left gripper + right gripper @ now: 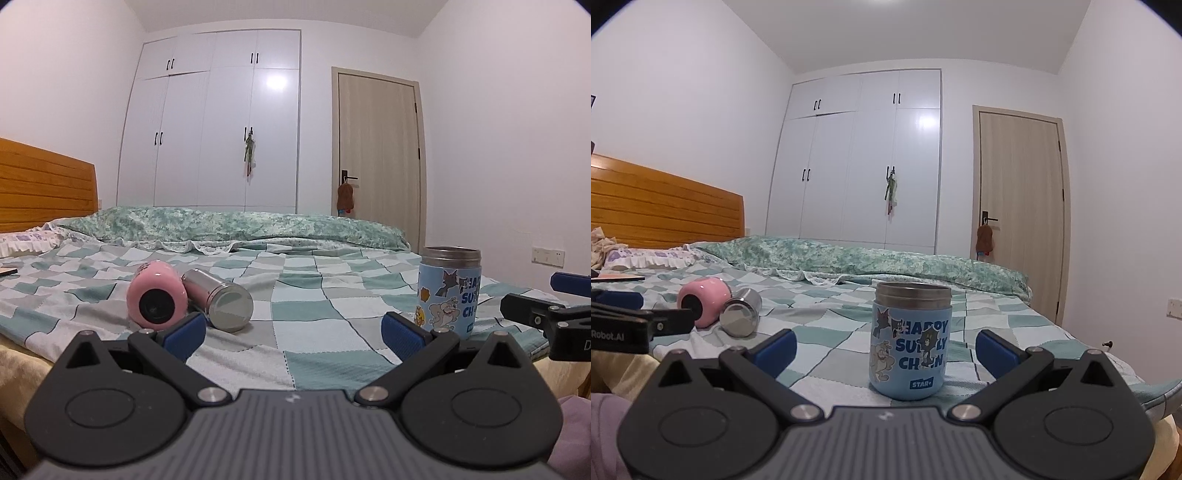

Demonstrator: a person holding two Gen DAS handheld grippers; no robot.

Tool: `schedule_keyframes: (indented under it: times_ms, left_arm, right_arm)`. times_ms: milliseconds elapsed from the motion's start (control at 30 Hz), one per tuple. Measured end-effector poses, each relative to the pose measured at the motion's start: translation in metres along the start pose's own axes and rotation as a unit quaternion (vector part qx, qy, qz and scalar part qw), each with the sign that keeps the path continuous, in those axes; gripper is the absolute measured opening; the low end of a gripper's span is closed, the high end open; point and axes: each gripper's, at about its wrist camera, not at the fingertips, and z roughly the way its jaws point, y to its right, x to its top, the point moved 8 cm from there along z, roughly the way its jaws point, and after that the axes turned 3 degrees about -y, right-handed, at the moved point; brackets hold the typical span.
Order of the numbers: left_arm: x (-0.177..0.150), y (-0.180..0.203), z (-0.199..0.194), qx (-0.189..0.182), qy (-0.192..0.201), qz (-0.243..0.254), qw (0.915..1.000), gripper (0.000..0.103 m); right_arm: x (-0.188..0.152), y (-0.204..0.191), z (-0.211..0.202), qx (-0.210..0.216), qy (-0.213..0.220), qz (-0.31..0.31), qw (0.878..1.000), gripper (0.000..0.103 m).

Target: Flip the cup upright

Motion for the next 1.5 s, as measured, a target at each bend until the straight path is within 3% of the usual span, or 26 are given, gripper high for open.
schedule_keyframes:
  times_ms: [1500]
  left_arm:
    - [0.0021,0.002,-0.0054,-0.012,0.012,0.002,0.9999,0.103]
  right_arm:
    - [-0.0002,-0.0007,-0.0001,0.0,0.0,0.0,1.0,0.103]
